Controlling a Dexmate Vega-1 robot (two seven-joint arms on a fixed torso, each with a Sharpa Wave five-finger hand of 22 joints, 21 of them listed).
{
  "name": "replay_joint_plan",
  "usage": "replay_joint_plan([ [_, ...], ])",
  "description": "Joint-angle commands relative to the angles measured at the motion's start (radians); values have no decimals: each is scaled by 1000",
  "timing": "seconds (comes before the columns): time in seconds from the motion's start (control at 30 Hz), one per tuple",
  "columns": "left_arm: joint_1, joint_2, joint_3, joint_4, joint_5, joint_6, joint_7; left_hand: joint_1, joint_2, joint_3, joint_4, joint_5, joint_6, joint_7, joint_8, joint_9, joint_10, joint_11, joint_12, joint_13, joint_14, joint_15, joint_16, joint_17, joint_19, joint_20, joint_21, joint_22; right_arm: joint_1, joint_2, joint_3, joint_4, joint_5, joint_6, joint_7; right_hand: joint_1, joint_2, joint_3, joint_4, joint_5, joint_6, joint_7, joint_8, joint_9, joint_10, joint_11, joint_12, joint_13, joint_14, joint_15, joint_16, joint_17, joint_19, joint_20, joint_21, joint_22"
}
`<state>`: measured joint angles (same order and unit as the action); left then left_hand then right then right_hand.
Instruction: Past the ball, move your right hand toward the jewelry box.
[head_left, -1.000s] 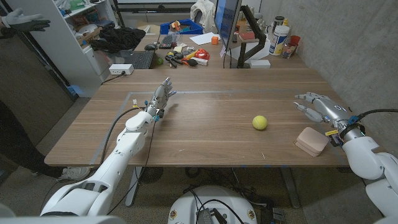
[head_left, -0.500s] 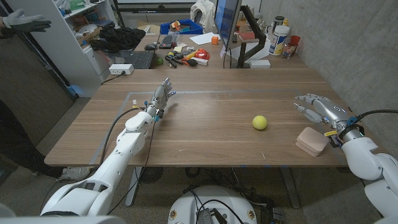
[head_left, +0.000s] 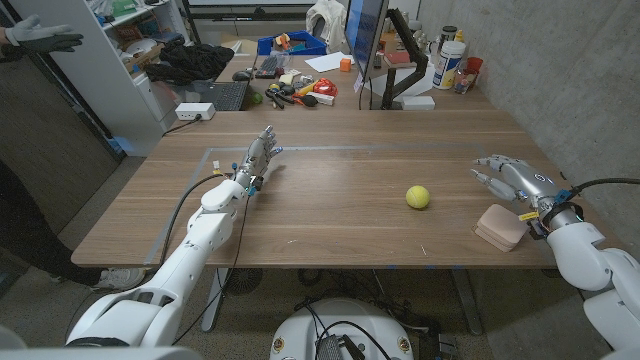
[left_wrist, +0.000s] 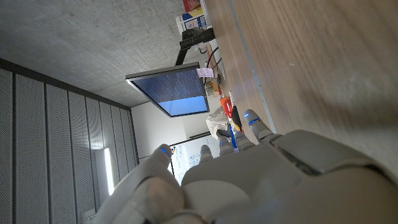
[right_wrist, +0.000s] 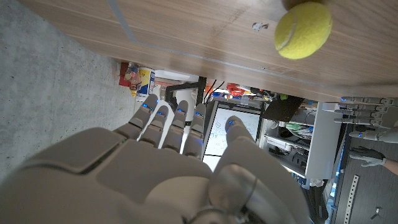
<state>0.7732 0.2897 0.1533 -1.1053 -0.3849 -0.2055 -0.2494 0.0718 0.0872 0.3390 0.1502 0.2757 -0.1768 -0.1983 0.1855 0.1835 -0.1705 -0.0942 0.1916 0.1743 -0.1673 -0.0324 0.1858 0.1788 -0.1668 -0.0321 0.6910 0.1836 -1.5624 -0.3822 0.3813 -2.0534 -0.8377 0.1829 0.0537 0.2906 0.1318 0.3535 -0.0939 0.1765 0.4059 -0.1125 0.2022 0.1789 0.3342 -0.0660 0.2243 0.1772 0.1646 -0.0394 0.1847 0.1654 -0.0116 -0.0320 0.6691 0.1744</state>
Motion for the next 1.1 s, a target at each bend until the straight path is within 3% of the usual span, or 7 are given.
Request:
replay_joint_plan([
  [0.03,-6,-2,-1,12,1,-4,-7,6,8,-6,-2,7,-37,-1,7,4,-31,-3,3,5,-32,-28,3,3,-92,-16,-2,4,-8,-2,-9,3,-2,-14,1,14,1,2,-5,3,7,0,-4,6,12,-1,0,2,10,-50,-1,2,7,-42,-1,3],
  [1.1,-20,1,-9,43,0,-9,-24,7,9,-10,-2,8,-36,-1,7,4,-32,-3,3,5,-31,-28,3,3,-91,-16,-8,4,-18,-2,-33,-1,-15,-58,-1,29,-2,3,-18,3,9,-1,-9,6,15,-3,-5,3,12,-52,-4,1,12,-38,-12,4],
])
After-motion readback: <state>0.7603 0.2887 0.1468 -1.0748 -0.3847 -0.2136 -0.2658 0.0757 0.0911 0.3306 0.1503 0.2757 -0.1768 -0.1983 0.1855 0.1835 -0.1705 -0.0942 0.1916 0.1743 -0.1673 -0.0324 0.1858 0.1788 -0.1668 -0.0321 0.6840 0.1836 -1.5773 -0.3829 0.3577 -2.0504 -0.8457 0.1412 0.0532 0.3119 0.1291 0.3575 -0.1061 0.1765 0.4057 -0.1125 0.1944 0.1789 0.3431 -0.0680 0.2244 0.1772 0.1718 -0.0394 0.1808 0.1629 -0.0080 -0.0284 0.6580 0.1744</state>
